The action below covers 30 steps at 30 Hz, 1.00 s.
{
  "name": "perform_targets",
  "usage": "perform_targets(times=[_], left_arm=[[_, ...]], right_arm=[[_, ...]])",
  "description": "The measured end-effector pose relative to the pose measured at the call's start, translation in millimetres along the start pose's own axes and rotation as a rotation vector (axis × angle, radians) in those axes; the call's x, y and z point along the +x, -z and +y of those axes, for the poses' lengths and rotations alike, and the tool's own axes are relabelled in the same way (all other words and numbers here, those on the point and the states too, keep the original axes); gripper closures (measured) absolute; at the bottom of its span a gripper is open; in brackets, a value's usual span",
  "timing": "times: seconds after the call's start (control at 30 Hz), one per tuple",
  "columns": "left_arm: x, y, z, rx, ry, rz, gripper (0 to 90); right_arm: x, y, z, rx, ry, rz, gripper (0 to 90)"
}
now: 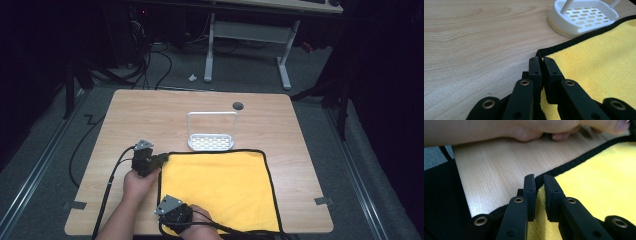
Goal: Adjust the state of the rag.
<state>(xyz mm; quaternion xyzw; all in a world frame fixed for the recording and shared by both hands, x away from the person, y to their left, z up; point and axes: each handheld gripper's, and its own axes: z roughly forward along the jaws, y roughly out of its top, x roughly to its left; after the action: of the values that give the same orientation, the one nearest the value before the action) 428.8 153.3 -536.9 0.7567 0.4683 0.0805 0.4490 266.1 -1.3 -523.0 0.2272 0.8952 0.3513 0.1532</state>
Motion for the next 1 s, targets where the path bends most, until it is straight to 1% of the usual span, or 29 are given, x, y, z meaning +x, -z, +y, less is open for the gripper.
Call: perform_targets(times=[0.07, 0.2, 0.23, 0.33, 0.37, 0.4, 0.43, 0.47, 0.5, 0.53, 0.57, 0.6, 0.63, 0.67, 0.73, 0.77, 0.8, 0.87, 0.9, 0.93, 0.97, 1.0], left_arm=[[0.4, 0.2, 0.0, 0.000, 0.002, 0.001, 85.3], [0.9, 0.2, -0.1, -0.001, 0.010, 0.000, 85.4], [0.4, 0.7, -0.4, -0.006, 0.006, -0.004, 85.4], [0.6, 2.4, -0.7, -0.018, 0.006, -0.009, 85.5], [1.7, 3.3, -0.8, -0.026, 0.018, -0.018, 85.6], [3.0, 4.5, -0.4, -0.026, 0.031, -0.028, 85.7], [4.2, 6.0, -0.4, -0.037, 0.040, -0.038, 85.8], [5.6, 8.2, -0.4, -0.044, 0.047, -0.038, 85.9], [7.4, 9.8, -0.7, -0.049, 0.071, -0.043, 86.1], [10.0, 11.5, -1.7, -0.056, 0.107, -0.052, 86.2], [11.2, 13.1, -2.5, -0.064, 0.121, -0.048, 86.3], [12.0, 14.5, -2.8, -0.064, 0.126, -0.045, 86.3], [13.7, 19.1, -4.5, -0.074, 0.135, -0.042, 86.3], [13.7, 19.1, -4.5, -0.074, 0.135, -0.042, 86.3], [16.8, 25.6, -6.4, -0.070, 0.132, -0.032, 86.3], [21.2, 33.5, -8.2, -0.063, 0.132, -0.017, 86.3], [21.2, 33.5, -8.2, -0.063, 0.132, -0.017, 86.3], [26.9, 43.3, -10.1, -0.070, 0.136, -0.007, 86.3], [30.5, 50.0, -11.0, -0.076, 0.141, 0.001, 86.3], [33.0, 54.1, -11.6, -0.081, 0.144, 0.003, 86.3], [36.3, 59.9, -12.3, -0.086, 0.147, 0.009, 86.3], [39.6, 65.9, -12.8, -0.092, 0.152, 0.017, 86.3]], right_arm=[[-0.7, 6.3, 1.8, -0.017, -0.001, -0.006, 82.0], [-0.8, 12.1, 2.1, -0.031, 0.001, -0.017, 81.9], [-1.2, 16.4, 2.6, -0.040, 0.008, -0.027, 81.9], [-1.5, 19.5, 3.1, -0.055, 0.009, -0.031, 82.0], [-1.8, 21.5, 3.5, -0.056, 0.011, -0.037, 82.2], [-2.1, 22.6, 3.7, -0.067, 0.009, -0.037, 82.3], [-2.6, 23.8, 4.0, -0.076, 0.011, -0.037, 82.3], [-3.0, 25.1, 4.7, -0.080, 0.010, -0.041, 82.4], [-4.3, 25.9, 5.4, -0.092, 0.010, -0.037, 82.4], [-5.2, 26.8, 6.4, -0.099, 0.008, -0.037, 82.5], [-5.9, 27.8, 8.1, -0.109, 0.008, -0.035, 82.5], [-5.8, 28.9, 10.0, -0.112, 0.011, -0.037, 82.5], [-4.2, 29.3, 13.5, -0.129, 0.010, -0.031, 82.5], [-4.2, 29.3, 13.5, -0.129, 0.010, -0.031, 82.5], [0.2, 29.1, 19.2, -0.138, 0.019, -0.020, 82.5], [7.0, 26.7, 24.9, -0.143, 0.028, -0.010, 82.4], [7.0, 26.7, 24.9, -0.143, 0.028, -0.010, 82.4], [15.3, 22.1, 31.7, -0.145, 0.045, 0.002, 82.4], [24.1, 16.8, 39.1, -0.146, 0.065, 0.008, 82.4], [27.2, 14.8, 42.1, -0.147, 0.068, 0.011, 82.4], [27.2, 14.8, 42.1, -0.147, 0.068, 0.011, 82.4], [31.6, 12.1, 46.2, -0.149, 0.071, 0.016, 82.4]])
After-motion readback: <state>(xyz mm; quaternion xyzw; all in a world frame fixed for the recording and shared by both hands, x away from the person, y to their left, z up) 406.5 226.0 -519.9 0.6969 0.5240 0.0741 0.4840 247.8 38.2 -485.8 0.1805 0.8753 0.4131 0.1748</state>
